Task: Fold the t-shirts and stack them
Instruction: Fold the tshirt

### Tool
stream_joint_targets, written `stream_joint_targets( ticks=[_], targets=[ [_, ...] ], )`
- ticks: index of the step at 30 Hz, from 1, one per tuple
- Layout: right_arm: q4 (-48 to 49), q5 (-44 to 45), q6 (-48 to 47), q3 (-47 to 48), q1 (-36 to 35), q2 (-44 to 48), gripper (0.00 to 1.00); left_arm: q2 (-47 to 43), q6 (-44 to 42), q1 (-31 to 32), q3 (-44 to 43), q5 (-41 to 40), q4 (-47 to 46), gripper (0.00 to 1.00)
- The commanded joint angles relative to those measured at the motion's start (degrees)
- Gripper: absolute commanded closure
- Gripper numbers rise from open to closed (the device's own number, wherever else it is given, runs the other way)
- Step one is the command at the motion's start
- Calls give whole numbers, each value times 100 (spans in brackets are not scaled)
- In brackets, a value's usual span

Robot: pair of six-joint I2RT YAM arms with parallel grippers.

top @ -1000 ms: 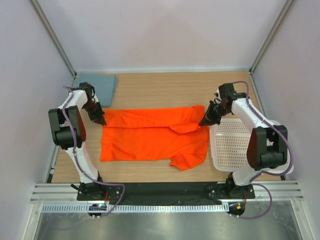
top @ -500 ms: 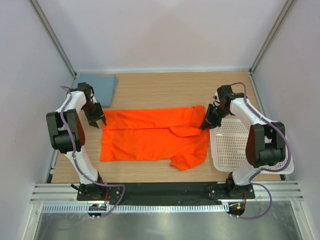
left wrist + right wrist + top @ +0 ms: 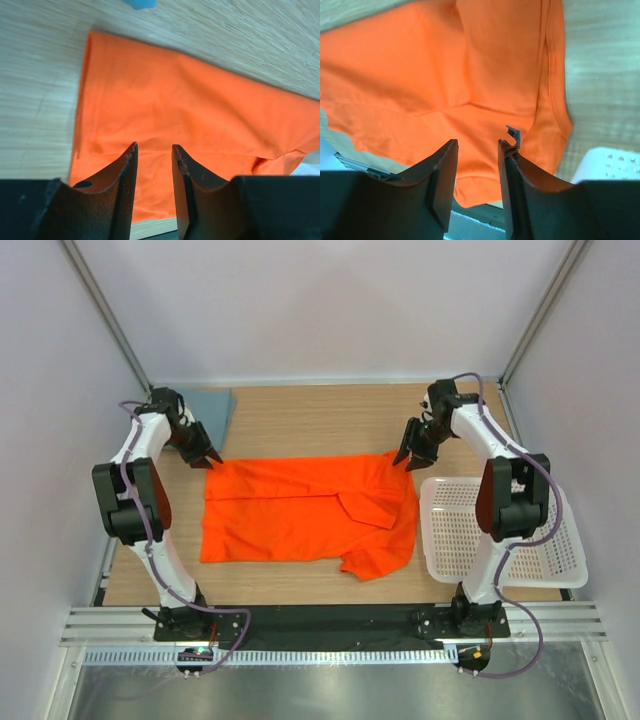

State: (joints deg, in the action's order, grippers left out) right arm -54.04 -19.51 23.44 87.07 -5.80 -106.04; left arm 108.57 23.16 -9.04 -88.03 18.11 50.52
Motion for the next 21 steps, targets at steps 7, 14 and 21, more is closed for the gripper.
stream_joint_targets(
  ticks=[7, 14, 21],
  targets=[
    [-230, 105, -208, 549, -131, -603, 50, 77, 224, 104, 189, 238, -218, 67],
    [-177, 210, -156, -426, -728, 134, 42, -477, 303, 104, 980, -325, -201, 62],
    [-177, 422, -147, -1209, -966, 952, 38, -680, 330, 104, 1411, -764, -393, 62]
  ],
)
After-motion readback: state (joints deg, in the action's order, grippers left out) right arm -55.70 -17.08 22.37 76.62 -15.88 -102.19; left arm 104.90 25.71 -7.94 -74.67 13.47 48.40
